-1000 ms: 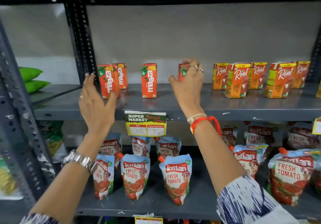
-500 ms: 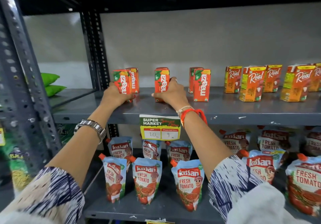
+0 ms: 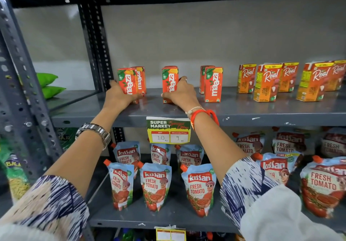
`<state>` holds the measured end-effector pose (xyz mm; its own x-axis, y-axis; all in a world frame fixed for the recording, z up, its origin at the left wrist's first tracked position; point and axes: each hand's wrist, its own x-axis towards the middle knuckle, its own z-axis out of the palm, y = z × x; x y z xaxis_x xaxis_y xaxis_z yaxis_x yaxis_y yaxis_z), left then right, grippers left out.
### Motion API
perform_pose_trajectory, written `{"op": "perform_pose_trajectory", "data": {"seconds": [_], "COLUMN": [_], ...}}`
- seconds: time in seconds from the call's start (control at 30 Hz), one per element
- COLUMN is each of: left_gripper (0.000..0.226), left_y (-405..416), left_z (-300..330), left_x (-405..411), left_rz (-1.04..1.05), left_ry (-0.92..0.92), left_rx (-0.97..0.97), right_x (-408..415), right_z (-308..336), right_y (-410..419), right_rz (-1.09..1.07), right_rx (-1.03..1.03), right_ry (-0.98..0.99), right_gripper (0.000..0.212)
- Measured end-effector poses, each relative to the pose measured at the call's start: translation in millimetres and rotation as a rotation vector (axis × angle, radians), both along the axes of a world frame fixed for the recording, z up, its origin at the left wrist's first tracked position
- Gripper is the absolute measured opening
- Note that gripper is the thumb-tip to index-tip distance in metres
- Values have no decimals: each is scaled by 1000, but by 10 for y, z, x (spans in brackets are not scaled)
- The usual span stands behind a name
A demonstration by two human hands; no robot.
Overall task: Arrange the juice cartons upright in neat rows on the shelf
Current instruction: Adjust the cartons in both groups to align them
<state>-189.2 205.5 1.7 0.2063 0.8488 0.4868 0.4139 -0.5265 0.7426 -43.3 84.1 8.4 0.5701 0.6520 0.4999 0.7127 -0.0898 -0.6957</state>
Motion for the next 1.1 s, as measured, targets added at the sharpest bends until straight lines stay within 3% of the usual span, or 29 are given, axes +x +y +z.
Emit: {"op": "perform_pose_trajectory", "data": {"seconds": [0.13,0.23,0.5,0.57,0.67,0.77,0.9,1.0,1.1], "left_gripper": [65,40,12,13,30,64,90,82,54], "left_y": [-267,-538,-1485,-1686,-1908,-2003,-2039,-2030,-2036], "left_z": [-3,7,71,72,106,161,205,203,184], "left_x": [-88,-27,1052,1416,1963,2416,2767,2880,2895], "left_rz": [90,83,-225,-332,-428,-494,-526,-548,-615], "left_ry": [-388,-543,-595,-555,-425,-244,-80,-97,-83], "left_rx": [282,451,440,404,282,38,-251,-380,-436], "right_x": [43,271,1467,1783,2317,2730,2937,3013,3039], "right_z": [8,-61,-14,17,71,94,35,10,3], "right_y": [-251,-633,-1808,-2036,-2323,-2431,-2475,-2457,-2411], "right_rz": [12,-83,-515,-631,-738,-544,-183,-89,-120], "right_rx": [173,356,524,528,341,145,113,91,36], "right_ry": [25,7,1,6,38,110,265,282,202], "right_gripper": [68,52,18,29,66,88,97,88,77]}}
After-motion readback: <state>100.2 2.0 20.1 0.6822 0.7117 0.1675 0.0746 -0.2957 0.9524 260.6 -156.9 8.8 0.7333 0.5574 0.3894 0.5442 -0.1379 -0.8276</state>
